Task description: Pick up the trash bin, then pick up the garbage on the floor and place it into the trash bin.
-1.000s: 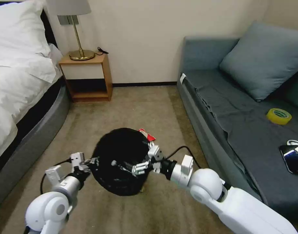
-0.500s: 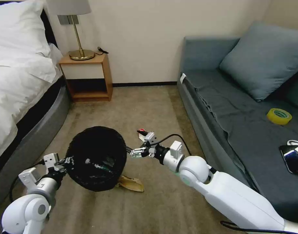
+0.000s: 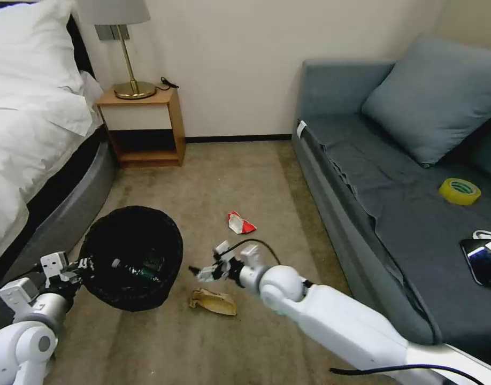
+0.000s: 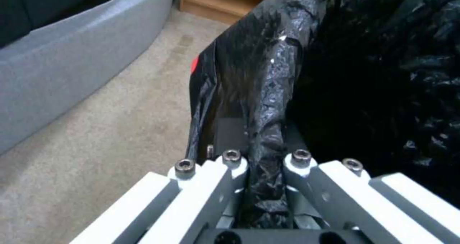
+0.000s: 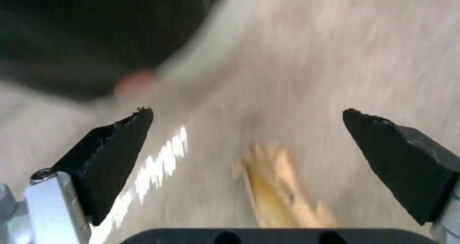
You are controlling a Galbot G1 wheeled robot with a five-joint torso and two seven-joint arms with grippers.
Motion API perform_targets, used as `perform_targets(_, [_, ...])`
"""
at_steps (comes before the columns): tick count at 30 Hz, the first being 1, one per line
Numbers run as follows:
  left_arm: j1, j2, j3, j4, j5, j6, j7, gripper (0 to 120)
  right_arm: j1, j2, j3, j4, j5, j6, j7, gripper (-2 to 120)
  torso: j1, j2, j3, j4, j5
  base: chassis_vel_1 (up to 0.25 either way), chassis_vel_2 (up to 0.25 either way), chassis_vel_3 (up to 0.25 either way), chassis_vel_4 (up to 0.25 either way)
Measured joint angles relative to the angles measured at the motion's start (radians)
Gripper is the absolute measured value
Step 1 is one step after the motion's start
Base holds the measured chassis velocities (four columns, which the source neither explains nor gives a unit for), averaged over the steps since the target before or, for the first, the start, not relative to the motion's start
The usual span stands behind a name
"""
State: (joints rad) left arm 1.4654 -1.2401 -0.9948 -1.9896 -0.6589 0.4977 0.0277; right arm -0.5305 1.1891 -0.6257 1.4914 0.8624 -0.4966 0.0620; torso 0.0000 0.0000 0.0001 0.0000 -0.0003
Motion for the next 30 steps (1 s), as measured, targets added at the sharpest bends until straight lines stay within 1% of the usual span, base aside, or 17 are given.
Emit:
perform_targets(1, [0.000,0.000,0.000,0.000,0.000,0.000,0.000,3,0.000,0.000,0.000,0.000,0.000,0.000,0.000,100,0.000,0.000,0.000,0.0000,0.0000,0.000,0.000,0.000,0.000])
perform_targets(3, [-0.001,0.010,-0.007,0.009,-0.001,-0.001,0.006,3,0.032,0.014,-0.022,-0.040,0.034,-0.072,-0.007,100,0.000,0.000,0.000,0.0001,0.0000,0.000,0.000,0.000,0.000])
perform_targets(5, [-0.003,0.021,-0.014,0.020,-0.003,-0.004,0.011,3,0.069,0.026,-0.041,-0.079,0.061,-0.140,-0.045,100,0.000,0.000,0.000,0.0000,0.0001,0.000,0.000,0.000,0.000])
perform_targets(6, [-0.003,0.021,-0.014,0.020,-0.003,-0.004,0.011,3,0.069,0.026,-0.041,-0.079,0.061,-0.140,-0.045,100,0.000,0.000,0.000,0.0000,0.0001,0.000,0.000,0.000,0.000])
perform_targets(10, [-0.006,0.037,-0.022,0.039,-0.011,-0.010,0.020,3,0.137,0.056,-0.090,-0.162,0.057,-0.194,-0.130,100,0.000,0.000,0.000,0.0000,0.0001,0.000,0.000,0.000,0.000])
perform_targets(12, [-0.006,0.039,-0.022,0.042,-0.012,-0.011,0.021,3,0.144,0.061,-0.097,-0.175,0.054,-0.197,-0.138,100,0.000,0.000,0.000,0.0000,0.0001,0.000,0.000,0.000,0.000])
perform_targets(15, [-0.006,0.051,-0.032,0.054,-0.021,-0.017,0.029,3,0.176,0.096,-0.132,-0.278,0.028,-0.199,-0.223,100,0.000,0.000,0.000,0.0001,0.0001,0.000,0.000,0.000,0.000])
perform_targets(16, [-0.006,0.051,-0.032,0.054,-0.021,-0.017,0.029,3,0.176,0.096,-0.132,-0.278,0.028,-0.199,-0.223,100,0.000,0.000,0.000,0.0001,0.0001,0.000,0.000,0.000,0.000])
perform_targets(18, [-0.005,0.058,-0.040,0.057,-0.029,-0.018,0.031,3,0.185,0.111,-0.144,-0.333,-0.009,-0.197,-0.263,100,0.000,0.000,0.000,0.0001,0.0002,0.000,0.000,0.000,0.000])
perform_targets(20, [-0.002,0.067,-0.054,0.064,-0.039,-0.023,0.034,3,0.194,0.134,-0.158,-0.427,-0.058,-0.177,-0.315,100,0.000,0.000,0.000,0.0000,0.0001,0.000,0.000,0.000,0.000])
perform_targets(21, [-0.002,0.067,-0.054,0.064,-0.039,-0.023,0.034,3,0.194,0.134,-0.158,-0.427,-0.058,-0.177,-0.315,100,0.000,0.000,0.000,0.0000,0.0001,0.000,0.000,0.000,0.000])
perform_targets(23, [0.003,0.071,-0.066,0.065,-0.049,-0.024,0.037,3,0.196,0.154,-0.166,-0.493,-0.091,-0.161,-0.348,100,0.000,0.000,0.000,-0.0001,0.0002,0.000,0.000,0.000,0.000])
perform_targets(25, [0.006,0.073,-0.072,0.067,-0.052,-0.027,0.039,3,0.200,0.164,-0.181,-0.528,-0.118,-0.152,-0.370,100,0.000,0.000,0.000,0.0000,0.0002,0.000,0.000,0.000,0.000])
perform_targets(26, [0.006,0.073,-0.072,0.067,-0.052,-0.027,0.039,3,0.200,0.164,-0.181,-0.528,-0.118,-0.152,-0.370,100,0.000,0.000,0.000,0.0000,0.0002,0.000,0.000,0.000,0.000])
perform_targets(30, [0.007,0.070,-0.080,0.068,-0.053,-0.030,0.040,3,0.193,0.192,-0.213,-0.598,-0.173,-0.134,-0.387,100,0.000,0.000,0.000,-0.0001,0.0002,0.000,0.000,0.000,0.000])
